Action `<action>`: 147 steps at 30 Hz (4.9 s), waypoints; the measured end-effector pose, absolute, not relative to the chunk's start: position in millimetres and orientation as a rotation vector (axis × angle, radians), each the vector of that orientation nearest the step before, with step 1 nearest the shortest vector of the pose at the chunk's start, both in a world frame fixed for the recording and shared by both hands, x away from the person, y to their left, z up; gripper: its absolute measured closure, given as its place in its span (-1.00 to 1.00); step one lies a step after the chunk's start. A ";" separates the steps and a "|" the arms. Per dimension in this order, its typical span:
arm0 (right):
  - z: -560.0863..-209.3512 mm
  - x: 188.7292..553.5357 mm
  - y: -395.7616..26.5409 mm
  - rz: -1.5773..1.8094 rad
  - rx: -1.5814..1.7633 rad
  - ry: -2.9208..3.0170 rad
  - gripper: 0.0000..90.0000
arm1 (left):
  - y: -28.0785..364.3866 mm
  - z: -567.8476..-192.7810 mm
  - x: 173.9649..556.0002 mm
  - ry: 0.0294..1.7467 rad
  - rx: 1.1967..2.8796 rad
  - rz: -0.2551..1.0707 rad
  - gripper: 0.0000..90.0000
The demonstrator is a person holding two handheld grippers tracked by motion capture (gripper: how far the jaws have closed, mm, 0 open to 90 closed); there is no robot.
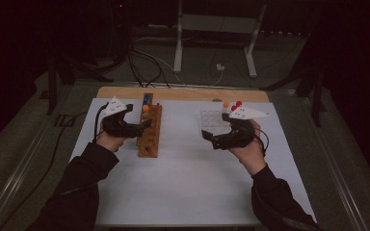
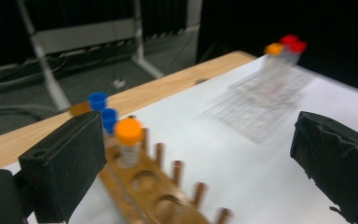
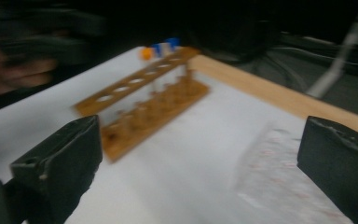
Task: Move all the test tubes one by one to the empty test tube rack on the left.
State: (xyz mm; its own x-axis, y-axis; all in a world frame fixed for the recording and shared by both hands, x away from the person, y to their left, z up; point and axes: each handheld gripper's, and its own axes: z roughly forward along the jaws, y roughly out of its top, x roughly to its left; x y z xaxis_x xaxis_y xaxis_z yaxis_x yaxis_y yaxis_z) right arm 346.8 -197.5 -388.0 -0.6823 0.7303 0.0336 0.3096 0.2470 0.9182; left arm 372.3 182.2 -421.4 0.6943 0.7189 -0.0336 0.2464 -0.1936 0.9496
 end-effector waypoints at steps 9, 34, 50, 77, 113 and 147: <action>-371.8 394.1 -222.8 1.339 1.076 2.043 -0.51 | 186.3 -431.9 326.5 0.693 1.728 0.454 -0.96; -392.0 474.3 -230.4 0.944 1.382 2.091 0.16 | 181.7 -443.8 318.8 0.671 1.762 0.448 -0.96; -397.9 495.8 -221.8 0.838 1.449 2.156 0.34 | 184.1 -444.9 321.1 0.677 1.759 0.431 -0.96; -371.3 485.7 -212.5 0.795 1.369 2.134 0.54 | 181.7 -443.3 320.4 0.675 1.774 0.416 -0.96; -351.9 368.1 -151.6 1.082 0.914 2.393 0.54 | 135.3 -421.5 310.4 0.523 1.824 0.277 -0.84; -354.4 332.8 -114.2 1.173 0.750 2.537 0.54 | 88.6 -426.3 326.9 0.441 1.903 0.323 0.61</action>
